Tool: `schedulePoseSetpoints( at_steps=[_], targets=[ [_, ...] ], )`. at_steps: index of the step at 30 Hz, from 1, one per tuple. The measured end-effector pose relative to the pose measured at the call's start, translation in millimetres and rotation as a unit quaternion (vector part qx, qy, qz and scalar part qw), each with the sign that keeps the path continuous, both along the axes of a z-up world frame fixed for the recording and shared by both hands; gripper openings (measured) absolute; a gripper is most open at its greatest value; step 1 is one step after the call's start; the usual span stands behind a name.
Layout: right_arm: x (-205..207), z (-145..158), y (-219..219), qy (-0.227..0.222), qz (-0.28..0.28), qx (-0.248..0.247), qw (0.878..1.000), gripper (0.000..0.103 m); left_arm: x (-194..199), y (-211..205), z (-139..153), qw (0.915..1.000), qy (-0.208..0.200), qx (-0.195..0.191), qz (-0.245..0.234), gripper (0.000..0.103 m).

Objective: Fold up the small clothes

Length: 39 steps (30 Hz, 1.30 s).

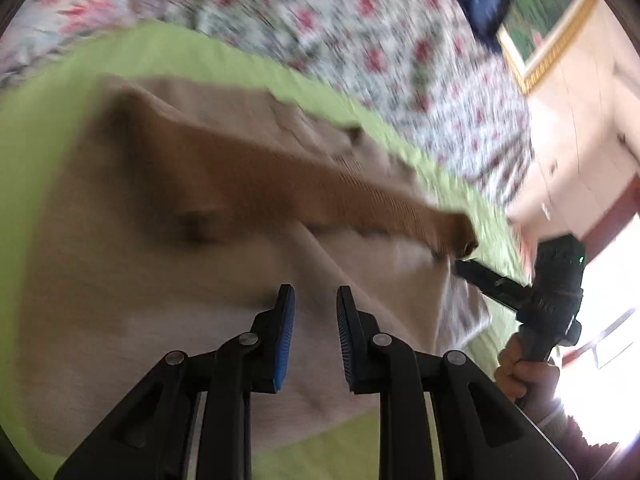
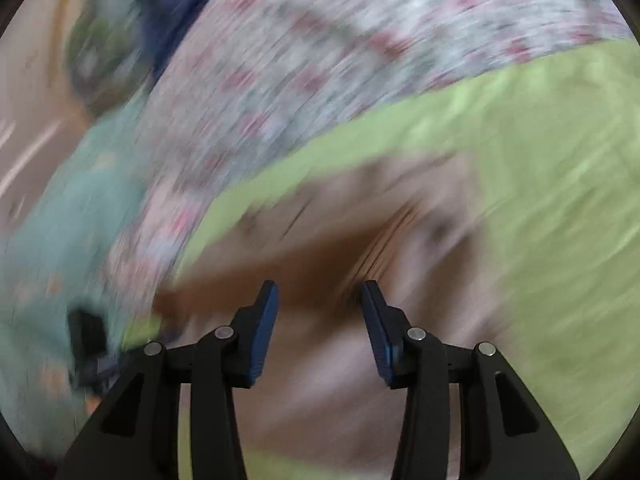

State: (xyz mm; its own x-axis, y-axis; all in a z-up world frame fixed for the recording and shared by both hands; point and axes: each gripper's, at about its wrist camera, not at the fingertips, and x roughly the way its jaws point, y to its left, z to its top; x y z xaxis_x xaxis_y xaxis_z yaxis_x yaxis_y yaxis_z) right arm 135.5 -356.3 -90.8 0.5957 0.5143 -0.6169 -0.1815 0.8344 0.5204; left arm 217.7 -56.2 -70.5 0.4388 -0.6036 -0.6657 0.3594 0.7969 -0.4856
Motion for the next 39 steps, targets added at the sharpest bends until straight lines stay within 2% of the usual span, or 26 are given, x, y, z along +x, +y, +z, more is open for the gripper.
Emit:
schedulePoseSetpoints(
  at_steps=[2, 3, 6, 9, 12, 15, 17, 20, 24, 28, 30, 33, 36, 39],
  targets=[
    [1, -10, 26, 0.007, 0.045, -0.041, 0.998, 0.046, 4, -13, -3, 0.9991, -0.005, 0.042, -0.006, 0.021],
    [7, -14, 30, 0.013, 0.051, -0.059, 0.997, 0.046, 12, -16, -5, 0.9983, -0.005, 0.058, -0.006, 0.020],
    [34, -13, 18, 0.018, 0.011, -0.109, 0.994, 0.046, 40, -6, 2, 0.9986, -0.005, 0.053, 0.006, 0.019],
    [67, -3, -8, 0.012, -0.045, -0.127, 0.991, 0.045, 80, 12, 19, 0.9961, -0.013, 0.067, 0.056, 0.019],
    [98, 8, -37, 0.006, -0.104, -0.113, 0.988, 0.045, 112, 38, 35, 0.9876, -0.031, 0.087, 0.127, 0.021],
    [104, 17, -56, 0.013, -0.141, -0.085, 0.986, 0.045, 121, 65, 43, 0.9827, -0.024, 0.071, 0.169, 0.022],
    [89, 23, -57, 0.007, -0.139, -0.059, 0.988, 0.045, 110, 77, 44, 0.9826, -0.020, 0.051, 0.177, 0.026],
    [62, 20, -48, 0.001, -0.126, -0.054, 0.991, 0.046, 69, 80, 33, 0.9845, -0.011, 0.051, 0.168, 0.030],
    [24, -1, -38, 0.031, -0.117, -0.041, 0.992, 0.047, 4, 81, 26, 0.9887, -0.001, 0.011, 0.149, 0.031],
    [-17, -20, -37, 0.050, -0.133, -0.021, 0.990, 0.047, -54, 78, 24, 0.9900, -0.010, -0.006, 0.140, 0.051],
    [-35, -27, -39, 0.059, -0.156, -0.017, 0.986, 0.047, -81, 76, 19, 0.9902, -0.008, -0.011, 0.139, 0.054],
    [-60, -23, -43, 0.051, -0.178, 0.000, 0.983, 0.047, -103, 77, 10, 0.9900, 0.009, -0.024, 0.139, 0.055],
    [-74, -16, -36, 0.042, -0.168, -0.004, 0.985, 0.047, -120, 77, -5, 0.9877, 0.027, -0.035, 0.150, 0.056],
    [-84, -8, -29, 0.040, -0.154, -0.003, 0.987, 0.047, -118, 79, -12, 0.9846, 0.037, -0.043, 0.165, 0.058]
  ],
)
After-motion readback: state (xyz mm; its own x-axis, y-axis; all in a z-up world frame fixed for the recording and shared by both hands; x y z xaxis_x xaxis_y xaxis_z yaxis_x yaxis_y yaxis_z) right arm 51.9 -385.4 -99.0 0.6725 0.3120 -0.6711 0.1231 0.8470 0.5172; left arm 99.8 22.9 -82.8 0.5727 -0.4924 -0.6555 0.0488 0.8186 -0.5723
